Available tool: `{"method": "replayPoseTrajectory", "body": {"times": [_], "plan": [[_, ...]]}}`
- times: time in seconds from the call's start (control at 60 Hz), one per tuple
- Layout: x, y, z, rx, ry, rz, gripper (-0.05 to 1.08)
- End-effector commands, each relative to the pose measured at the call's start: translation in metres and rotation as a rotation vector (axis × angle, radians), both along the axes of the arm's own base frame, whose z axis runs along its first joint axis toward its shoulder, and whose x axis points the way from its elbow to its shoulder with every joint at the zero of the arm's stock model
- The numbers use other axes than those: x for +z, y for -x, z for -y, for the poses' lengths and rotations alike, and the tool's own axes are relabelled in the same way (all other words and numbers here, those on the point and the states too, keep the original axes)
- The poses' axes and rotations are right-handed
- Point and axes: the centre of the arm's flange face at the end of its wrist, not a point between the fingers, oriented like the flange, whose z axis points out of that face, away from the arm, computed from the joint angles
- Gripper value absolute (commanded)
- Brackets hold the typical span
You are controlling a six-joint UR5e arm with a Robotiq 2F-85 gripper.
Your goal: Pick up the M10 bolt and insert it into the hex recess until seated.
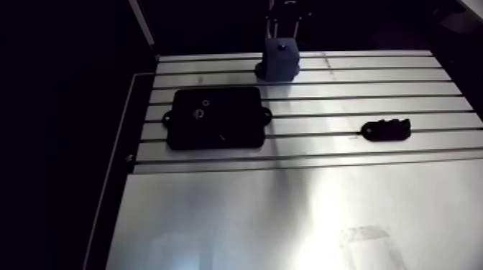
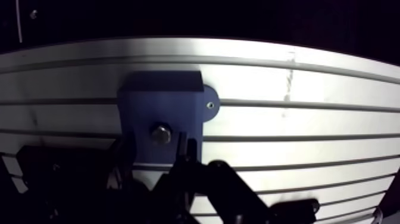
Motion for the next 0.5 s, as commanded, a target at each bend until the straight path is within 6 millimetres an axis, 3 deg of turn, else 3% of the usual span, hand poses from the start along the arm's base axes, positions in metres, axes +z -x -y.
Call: {"method": "replayPoseTrajectory", "body": {"times": [0.017, 0.5], "plan": [[-0.0025, -0.0020, 0.0006, -0.026, -0.001, 0.011, 0.51], [-0.0123, -0.0038, 0.0000, -0.023, 0.004, 0.026, 0.52]]}}
